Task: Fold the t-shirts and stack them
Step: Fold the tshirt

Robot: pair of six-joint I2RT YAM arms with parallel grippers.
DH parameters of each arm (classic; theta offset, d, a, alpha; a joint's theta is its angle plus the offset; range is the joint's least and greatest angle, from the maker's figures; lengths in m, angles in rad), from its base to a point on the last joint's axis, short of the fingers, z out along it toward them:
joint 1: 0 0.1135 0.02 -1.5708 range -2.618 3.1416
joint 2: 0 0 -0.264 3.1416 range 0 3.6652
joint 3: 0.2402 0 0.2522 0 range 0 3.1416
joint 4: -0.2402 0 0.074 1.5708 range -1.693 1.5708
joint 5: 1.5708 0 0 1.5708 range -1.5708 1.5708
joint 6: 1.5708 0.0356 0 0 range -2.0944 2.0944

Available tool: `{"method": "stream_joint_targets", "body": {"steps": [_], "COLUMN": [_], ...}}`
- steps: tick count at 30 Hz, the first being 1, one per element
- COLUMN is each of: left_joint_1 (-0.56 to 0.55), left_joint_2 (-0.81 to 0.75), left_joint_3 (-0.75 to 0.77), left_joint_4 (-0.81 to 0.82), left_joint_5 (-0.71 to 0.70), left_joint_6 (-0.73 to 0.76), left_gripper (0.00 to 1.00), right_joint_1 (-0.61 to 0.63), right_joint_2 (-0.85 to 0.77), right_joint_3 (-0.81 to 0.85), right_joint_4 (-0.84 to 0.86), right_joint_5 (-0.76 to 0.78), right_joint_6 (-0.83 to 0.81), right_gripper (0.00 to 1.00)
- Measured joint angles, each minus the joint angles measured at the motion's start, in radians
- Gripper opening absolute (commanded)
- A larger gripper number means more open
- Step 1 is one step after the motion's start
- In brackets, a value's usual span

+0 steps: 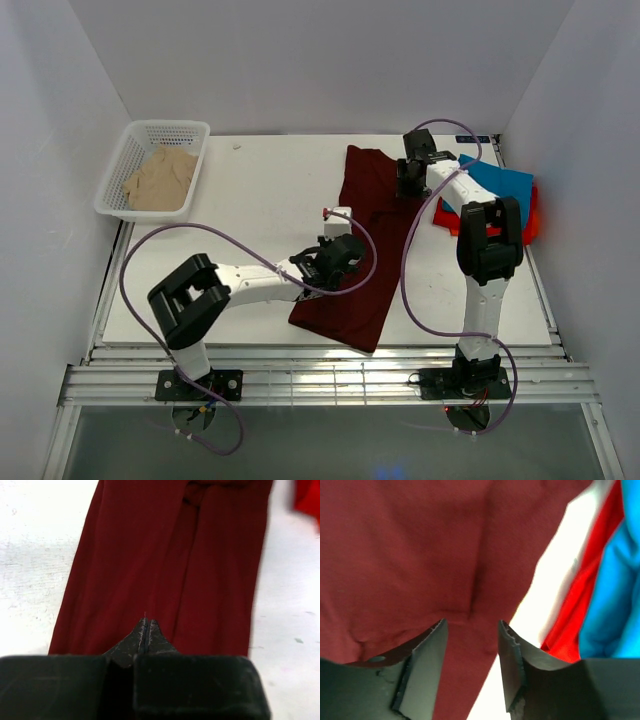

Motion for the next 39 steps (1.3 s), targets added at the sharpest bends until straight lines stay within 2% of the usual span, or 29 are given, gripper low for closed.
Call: {"method": "stream_joint_targets", "body": {"steps": [3,10,15,24,29,35,39], "left_joint_1": [0.018,0.054,0.066,0.067,0.067,0.071,0.091], "left_joint_2": [0.1,0.24,0.264,0.264,0.227,0.026,-0.09], "left_joint_3": [0.007,0.054,0.063,0.063,0.005,-0.079,-0.103], "left_joint_4": [0.051,0.119,0.136,0.154,0.15,0.093,0.105], "left_joint_5": [-0.001,0.001,0.01,0.038,0.043,-0.019,-0.06], "left_joint_6": [0.047,0.09,0.084,0.059,0.035,0.034,0.043], "left_gripper": [0.0,0.0,0.0,0.0,0.0,0.0,0.0], "right_joint_1": [0.0,-0.001,-0.011,-0.034,-0.036,-0.006,0.08], "right_joint_2": [0.011,0.134,0.209,0.245,0.121,-0.134,-0.305], "right_joint_3": [0.038,0.245,0.307,0.295,0.019,-0.277,-0.418], "right_joint_4": [0.02,0.074,0.083,0.098,0.21,0.257,0.301], "right_joint_5": [-0.041,-0.058,-0.043,-0.037,-0.098,-0.224,-0.243], "right_joint_6": [-0.015,-0.026,-0.026,-0.025,-0.029,-0.029,-0.024], "right_gripper": [0.52,0.51,0.5,0.45,0.44,0.41,0.4]}}
